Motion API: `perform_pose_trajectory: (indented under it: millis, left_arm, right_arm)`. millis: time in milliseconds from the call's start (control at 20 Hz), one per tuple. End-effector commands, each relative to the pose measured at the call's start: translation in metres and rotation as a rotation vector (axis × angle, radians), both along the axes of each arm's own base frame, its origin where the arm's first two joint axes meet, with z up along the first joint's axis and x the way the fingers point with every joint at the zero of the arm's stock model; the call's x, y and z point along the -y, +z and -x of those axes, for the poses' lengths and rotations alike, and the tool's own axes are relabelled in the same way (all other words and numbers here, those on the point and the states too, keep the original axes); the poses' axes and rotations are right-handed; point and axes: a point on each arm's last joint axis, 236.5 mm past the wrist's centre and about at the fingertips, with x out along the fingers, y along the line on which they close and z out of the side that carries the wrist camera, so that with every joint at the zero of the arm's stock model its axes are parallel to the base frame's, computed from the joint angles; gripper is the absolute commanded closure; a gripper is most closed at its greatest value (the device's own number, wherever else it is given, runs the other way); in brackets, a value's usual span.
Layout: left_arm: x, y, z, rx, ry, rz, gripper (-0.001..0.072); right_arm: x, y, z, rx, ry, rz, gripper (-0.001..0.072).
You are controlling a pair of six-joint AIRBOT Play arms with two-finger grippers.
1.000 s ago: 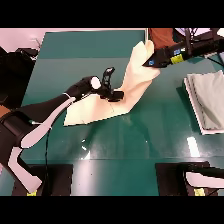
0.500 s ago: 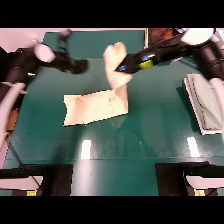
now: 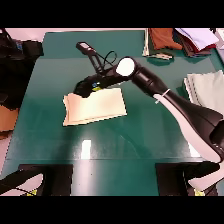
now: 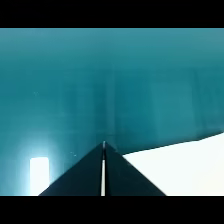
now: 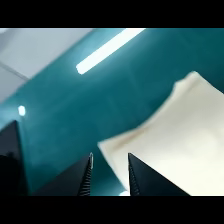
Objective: Fold the shirts.
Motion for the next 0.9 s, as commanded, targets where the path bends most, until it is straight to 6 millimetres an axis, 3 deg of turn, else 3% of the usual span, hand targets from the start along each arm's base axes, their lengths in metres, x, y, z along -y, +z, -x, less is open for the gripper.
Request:
perform_pose_trajectory:
  millis: [0, 150, 250, 350, 450, 550, 800, 850]
  left_arm:
    - [0.005, 0.004, 0.007, -0.005, -0.014, 0.026, 0.0685]
    - [0.018, 0.006, 0.009, -0.004, -0.054, 0.068, 0.0686]
    - [0.021, 0.007, 0.008, -0.002, -0.059, 0.083, 0.0685]
    - [0.021, 0.005, 0.008, -0.003, -0.059, 0.082, 0.0685]
    - [0.022, 0.004, 0.007, -0.004, -0.072, 0.073, 0.0685]
    - [0.023, 0.003, 0.006, -0.005, -0.077, 0.071, 0.0686]
    - [0.025, 0.003, 0.006, -0.007, -0.082, 0.080, 0.0685]
    - [0.026, 0.003, 0.007, -0.008, -0.084, 0.085, 0.0686]
  right_arm:
    - [0.076, -0.035, -0.034, -0.002, -0.126, 0.166, 0.0451]
    - [0.181, -0.087, -0.053, -0.159, -0.313, 0.257, 0.0437]
    - [0.229, -0.122, -0.055, -0.300, -0.415, 0.265, 0.0106]
    - [0.249, -0.150, -0.049, -0.481, -0.477, 0.206, 0.0106]
    - [0.247, -0.172, -0.047, -0.599, -0.505, 0.153, 0.0111]
    - [0.230, -0.189, -0.044, -0.684, -0.489, 0.125, 0.0117]
    - [0.145, -0.202, -0.037, -0.746, -0.336, 0.081, 0.0122]
    - [0.128, -0.202, -0.035, -0.750, -0.308, 0.070, 0.0189]
